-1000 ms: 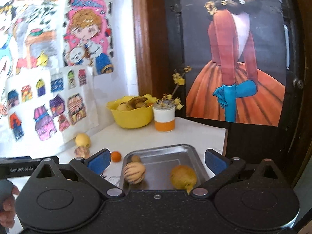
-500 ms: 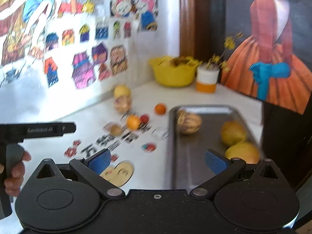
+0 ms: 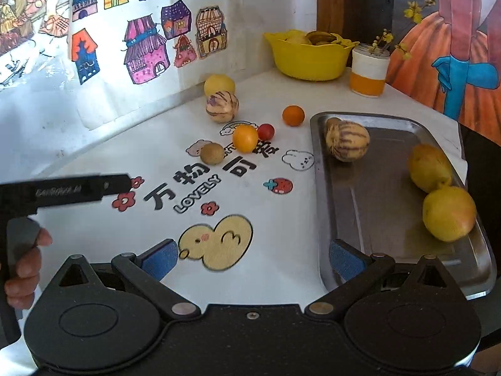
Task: Organize fruits
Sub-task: 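Withdraw both open tools from the tray toward the remaining fruits, then grasp a small brown kiwi with the left tool while the right tool grasps an orange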
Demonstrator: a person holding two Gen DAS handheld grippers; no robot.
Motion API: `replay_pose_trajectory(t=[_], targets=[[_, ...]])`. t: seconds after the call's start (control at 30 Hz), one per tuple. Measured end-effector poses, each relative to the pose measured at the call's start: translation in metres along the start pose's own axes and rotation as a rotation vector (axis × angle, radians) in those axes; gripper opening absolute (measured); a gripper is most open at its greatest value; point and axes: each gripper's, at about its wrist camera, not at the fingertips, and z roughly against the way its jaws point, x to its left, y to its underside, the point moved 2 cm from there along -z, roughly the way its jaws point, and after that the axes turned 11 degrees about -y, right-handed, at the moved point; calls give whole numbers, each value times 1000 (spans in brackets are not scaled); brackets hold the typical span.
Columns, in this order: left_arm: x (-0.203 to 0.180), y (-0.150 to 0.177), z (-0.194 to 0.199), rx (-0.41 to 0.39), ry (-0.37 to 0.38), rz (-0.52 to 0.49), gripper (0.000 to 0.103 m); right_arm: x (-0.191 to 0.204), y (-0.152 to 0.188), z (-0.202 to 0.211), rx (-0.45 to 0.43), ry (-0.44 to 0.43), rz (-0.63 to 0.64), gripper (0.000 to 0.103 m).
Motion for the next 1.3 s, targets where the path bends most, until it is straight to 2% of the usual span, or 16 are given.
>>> replay_pose_trajectory(t=[0.2, 0.47, 0.67, 1.0, 1.17, 1.3], targets=[[-9, -2, -4, -48, -20, -111, 102, -9, -30, -18, -24, 0, 31, 102], [-49, -16, -18, -105, -8, -326, 102, -31, -78, -55, -60, -114, -47, 102], [-76, -26, -37, -108, 26, -385, 102, -40, -94, -83, -80, -184, -84, 102], [-105, -23, -61, -84, 88, -432, 102, -50, -98, -117, -46, -217, -115, 74], [-110, -23, -66, -78, 97, -452, 91, -55, -97, -125, -32, -218, -146, 61], [-107, -24, -71, -58, 105, -430, 77, -56, -95, -129, -25, -218, -153, 51]])
